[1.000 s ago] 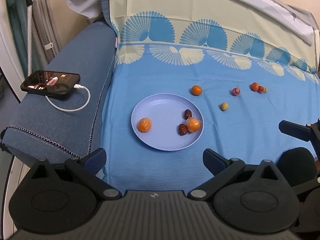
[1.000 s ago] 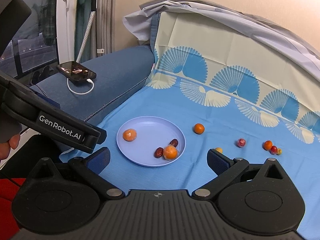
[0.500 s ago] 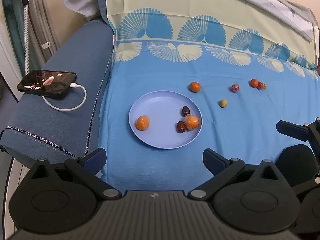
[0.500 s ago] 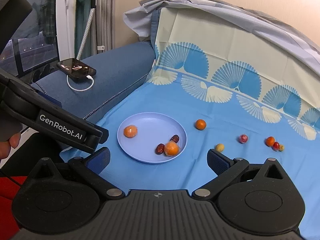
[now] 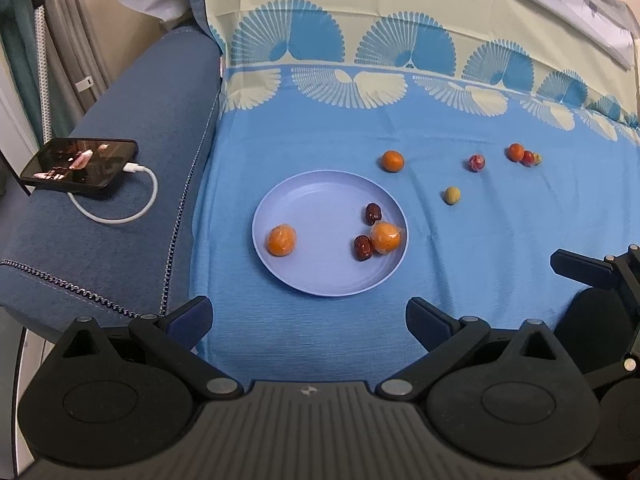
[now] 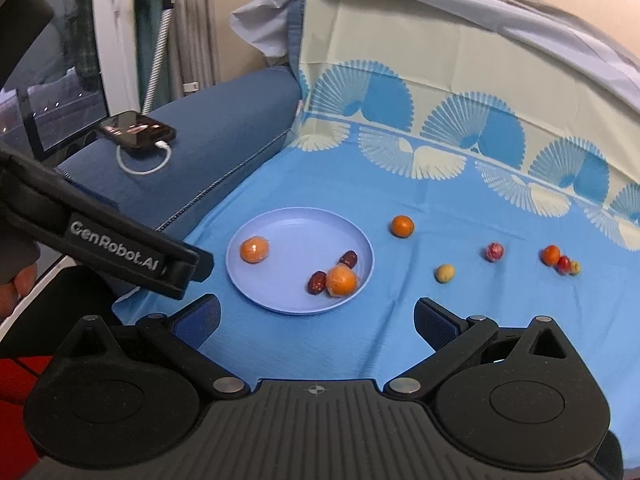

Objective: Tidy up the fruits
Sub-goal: 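Lift both tools away from the plate, then grasp the red plum with the left gripper while the right grasps a red tomato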

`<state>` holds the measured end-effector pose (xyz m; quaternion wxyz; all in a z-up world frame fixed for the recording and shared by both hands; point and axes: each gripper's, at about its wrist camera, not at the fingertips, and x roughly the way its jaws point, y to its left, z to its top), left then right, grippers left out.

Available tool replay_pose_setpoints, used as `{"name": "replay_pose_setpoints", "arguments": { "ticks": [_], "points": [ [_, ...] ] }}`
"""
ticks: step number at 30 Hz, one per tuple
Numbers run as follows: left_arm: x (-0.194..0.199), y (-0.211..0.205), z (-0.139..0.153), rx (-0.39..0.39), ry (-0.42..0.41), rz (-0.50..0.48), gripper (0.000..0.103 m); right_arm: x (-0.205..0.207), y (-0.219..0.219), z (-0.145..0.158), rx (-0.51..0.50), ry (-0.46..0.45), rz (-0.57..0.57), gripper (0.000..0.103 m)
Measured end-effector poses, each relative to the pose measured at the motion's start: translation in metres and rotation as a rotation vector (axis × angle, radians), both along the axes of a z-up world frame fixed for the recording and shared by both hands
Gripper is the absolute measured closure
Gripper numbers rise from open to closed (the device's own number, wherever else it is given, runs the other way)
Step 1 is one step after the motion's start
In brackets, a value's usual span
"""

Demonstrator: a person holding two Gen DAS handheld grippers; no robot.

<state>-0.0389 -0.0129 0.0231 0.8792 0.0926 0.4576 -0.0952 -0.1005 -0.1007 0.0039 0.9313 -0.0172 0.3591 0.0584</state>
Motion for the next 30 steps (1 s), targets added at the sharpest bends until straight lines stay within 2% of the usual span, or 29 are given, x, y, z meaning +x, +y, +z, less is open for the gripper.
{"name": "replay_pose_setpoints", "arguments": {
  "ticks": [6,10,17,21,24,27,30],
  "points": [
    [0.018,-0.018,-0.006,0.015,0.027,-0.013,0.000,0.012,-0.033,-0.012,0.044,0.011,-0.116,0.001],
    [0.036,-0.043,-0.011,0.011,0.046,-0.054,0.000,0.020,-0.073,-0.023,0.033,0.007,-0.249,0.001],
    [0.086,-0.120,-0.027,0.006,0.029,-0.182,0.000,0.053,-0.173,-0.052,-0.008,-0.048,-0.539,0.001],
    [0.124,-0.177,-0.049,0.020,0.005,-0.269,0.000,0.091,-0.228,-0.083,-0.057,-0.070,-0.646,0.001],
    [0.158,-0.216,-0.075,0.023,0.019,-0.320,0.000,0.122,-0.268,-0.110,-0.064,-0.047,-0.693,0.001],
    [0.190,-0.251,-0.103,0.053,0.044,-0.350,0.000,0.150,-0.303,-0.135,-0.032,-0.029,-0.735,0.011],
    [0.216,-0.281,-0.129,0.079,0.051,-0.402,0.000,0.175,-0.325,-0.159,-0.010,-0.009,-0.738,0.026]
  ]
}}
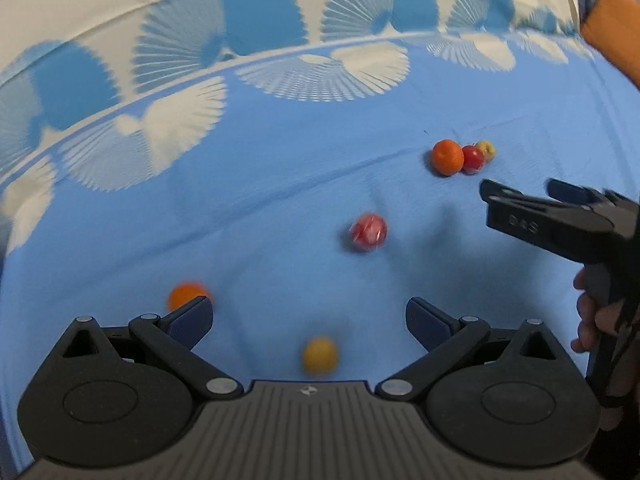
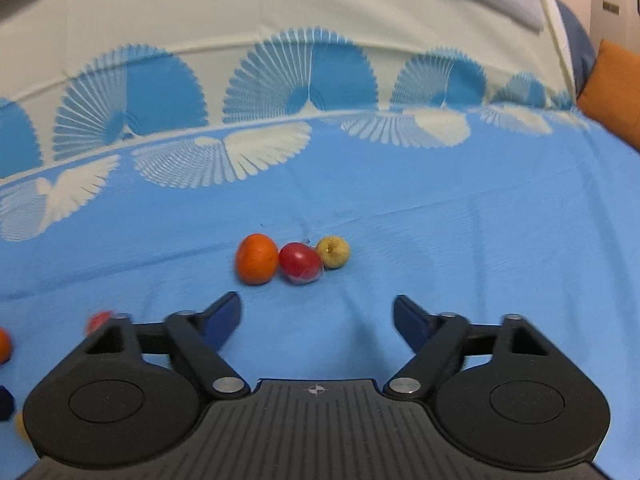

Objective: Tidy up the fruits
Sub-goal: 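Grasp the red plum with the left gripper while the right grasps a red tomato, then carry the red plum in the left gripper to the plate while the right carries the tomato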

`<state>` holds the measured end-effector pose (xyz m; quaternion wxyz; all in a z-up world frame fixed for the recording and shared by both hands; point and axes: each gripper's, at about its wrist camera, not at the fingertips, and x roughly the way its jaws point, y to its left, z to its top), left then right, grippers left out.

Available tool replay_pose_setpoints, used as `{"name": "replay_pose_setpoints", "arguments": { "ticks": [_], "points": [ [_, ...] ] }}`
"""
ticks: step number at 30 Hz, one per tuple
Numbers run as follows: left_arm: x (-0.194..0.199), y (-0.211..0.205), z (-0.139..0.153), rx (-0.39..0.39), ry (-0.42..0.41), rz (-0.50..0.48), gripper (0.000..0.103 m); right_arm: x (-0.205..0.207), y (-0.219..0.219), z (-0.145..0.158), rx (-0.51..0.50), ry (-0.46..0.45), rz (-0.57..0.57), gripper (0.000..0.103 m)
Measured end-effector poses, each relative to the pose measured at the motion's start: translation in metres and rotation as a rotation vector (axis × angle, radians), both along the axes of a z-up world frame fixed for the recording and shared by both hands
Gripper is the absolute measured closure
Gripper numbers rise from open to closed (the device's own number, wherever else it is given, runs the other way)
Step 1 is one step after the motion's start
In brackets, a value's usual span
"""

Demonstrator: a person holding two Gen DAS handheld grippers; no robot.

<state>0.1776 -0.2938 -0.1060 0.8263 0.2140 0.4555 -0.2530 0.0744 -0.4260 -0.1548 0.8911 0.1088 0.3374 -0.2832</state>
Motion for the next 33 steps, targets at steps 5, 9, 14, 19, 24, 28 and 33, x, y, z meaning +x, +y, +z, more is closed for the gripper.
{"name": "replay_pose_setpoints", "arguments": {
  "ticks": [5,9,14,19,24,28,33],
  "points": [
    [0.034,-0.031,-0.037,0.040,0.009,-0.045,0.000,0.033,-0.016,-0.028,-0.011,0.017,0.037,0.050],
    [0.050,-0.041,-0.052,0.020,0.029,-0.039,0.000,0.047,-0.020,-0.034,-0.035,-0.012,0.052,0.047],
    [0.052,-0.043,-0.054,-0.022,0.024,-0.045,0.019,0.047,-0.021,-0.036,-0.053,-0.023,0.056,0.056],
    [0.044,-0.053,-0.048,-0.077,0.057,-0.128,0.071,0.041,-0.020,-0.031,-0.042,-0.010,0.038,0.073],
    [0.028,-0.044,-0.034,-0.088,0.019,-0.149,0.071,0.021,-0.025,-0.009,0.037,-0.008,-0.014,0.073],
    [0.010,-0.019,-0.009,-0.104,0.003,-0.120,0.071,-0.007,-0.015,0.012,0.076,-0.026,-0.014,0.073],
    [-0.024,0.034,0.034,-0.123,0.004,-0.047,0.071,-0.055,0.018,0.044,0.129,-0.023,0.039,0.073]
  ]
}}
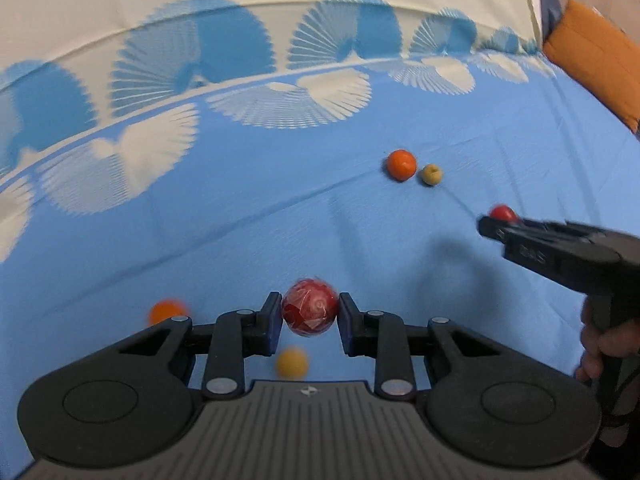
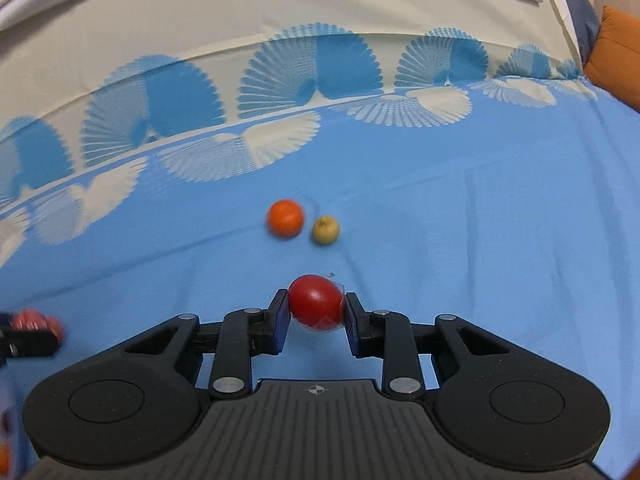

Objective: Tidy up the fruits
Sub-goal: 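Carry the red plum in the left gripper to the plate while the right carries the tomato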

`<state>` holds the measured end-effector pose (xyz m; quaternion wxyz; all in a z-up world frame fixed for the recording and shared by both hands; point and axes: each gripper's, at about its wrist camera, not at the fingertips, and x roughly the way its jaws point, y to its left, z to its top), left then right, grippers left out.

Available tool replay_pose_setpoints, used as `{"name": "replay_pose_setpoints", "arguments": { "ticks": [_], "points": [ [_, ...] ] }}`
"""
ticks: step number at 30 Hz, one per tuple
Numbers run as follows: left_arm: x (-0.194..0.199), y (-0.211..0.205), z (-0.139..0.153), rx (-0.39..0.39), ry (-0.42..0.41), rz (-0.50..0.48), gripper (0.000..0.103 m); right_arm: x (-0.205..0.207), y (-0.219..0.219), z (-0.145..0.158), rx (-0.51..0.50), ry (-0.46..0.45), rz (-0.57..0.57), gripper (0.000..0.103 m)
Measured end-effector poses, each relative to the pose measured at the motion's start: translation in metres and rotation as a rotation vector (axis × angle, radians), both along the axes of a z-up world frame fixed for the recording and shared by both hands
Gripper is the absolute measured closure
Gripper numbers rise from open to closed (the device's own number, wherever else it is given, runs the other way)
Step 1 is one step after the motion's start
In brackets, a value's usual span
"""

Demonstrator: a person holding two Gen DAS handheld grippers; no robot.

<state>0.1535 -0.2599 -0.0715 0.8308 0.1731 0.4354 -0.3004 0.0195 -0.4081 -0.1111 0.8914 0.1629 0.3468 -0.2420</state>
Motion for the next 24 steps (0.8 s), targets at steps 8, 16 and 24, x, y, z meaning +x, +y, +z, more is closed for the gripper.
{"name": "replay_pose_setpoints", "arguments": {
  "ticks": [8,16,24],
  "points": [
    [-0.068,0.108,0.069,0.007,-0.050,0.195,0.071,-0.061,0.077,0.068,0.001,-0.054,0.199,0.073],
    [-0.126,0.188,0.102,0.003,-0.042,0.359,0.071,-0.091,0.171,0.118,-0.001,-0.120,0.434,0.073],
    [-0.181,0.232,0.121,-0.053,-0.071,0.402,0.071,-0.115,0.234,0.133,0.015,-0.089,0.562,0.073]
  ]
}}
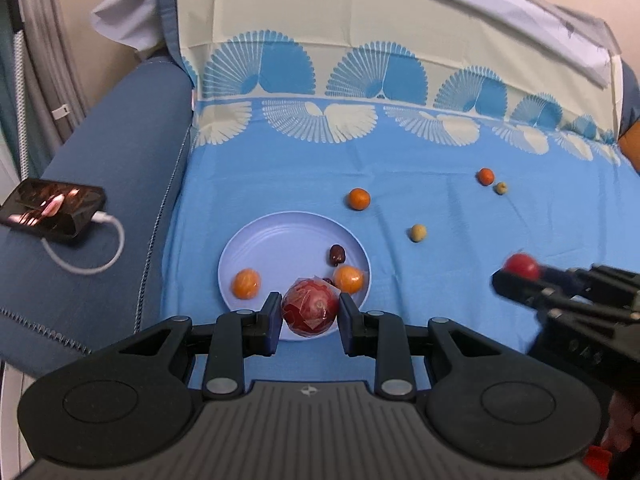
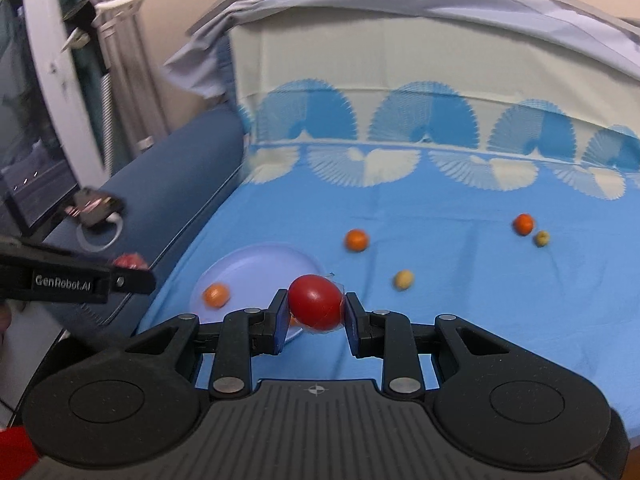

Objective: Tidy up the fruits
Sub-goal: 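Carry the red plum in the left gripper to the plate while the right carries the tomato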

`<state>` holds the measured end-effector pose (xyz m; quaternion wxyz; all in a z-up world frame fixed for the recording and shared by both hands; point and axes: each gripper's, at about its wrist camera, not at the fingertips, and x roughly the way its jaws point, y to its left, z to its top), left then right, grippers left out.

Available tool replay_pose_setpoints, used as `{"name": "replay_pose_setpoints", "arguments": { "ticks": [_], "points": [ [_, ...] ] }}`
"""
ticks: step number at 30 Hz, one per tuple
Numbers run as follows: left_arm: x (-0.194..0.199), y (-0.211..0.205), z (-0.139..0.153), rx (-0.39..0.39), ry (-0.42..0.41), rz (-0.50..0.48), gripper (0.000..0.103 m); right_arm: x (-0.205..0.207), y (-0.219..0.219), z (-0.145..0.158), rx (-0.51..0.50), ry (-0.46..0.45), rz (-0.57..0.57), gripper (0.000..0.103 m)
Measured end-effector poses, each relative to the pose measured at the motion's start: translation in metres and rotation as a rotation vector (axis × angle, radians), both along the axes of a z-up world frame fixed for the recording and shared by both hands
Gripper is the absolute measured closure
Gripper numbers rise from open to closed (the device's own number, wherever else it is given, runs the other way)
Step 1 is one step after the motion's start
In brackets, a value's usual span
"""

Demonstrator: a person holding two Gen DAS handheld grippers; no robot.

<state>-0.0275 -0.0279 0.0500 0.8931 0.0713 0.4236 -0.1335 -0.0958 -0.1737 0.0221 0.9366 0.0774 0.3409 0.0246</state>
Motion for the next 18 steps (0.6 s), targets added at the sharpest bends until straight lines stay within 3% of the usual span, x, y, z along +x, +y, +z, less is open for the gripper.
{"name": "replay_pose_setpoints", "arguments": {
  "ticks": [18],
  "points": [
    [-0.023,0.038,0.017,-0.054,-0.049,0.054,0.071,-0.021,0.040,0.018,-0.100,-0.011,0.049,0.073]
  ]
}}
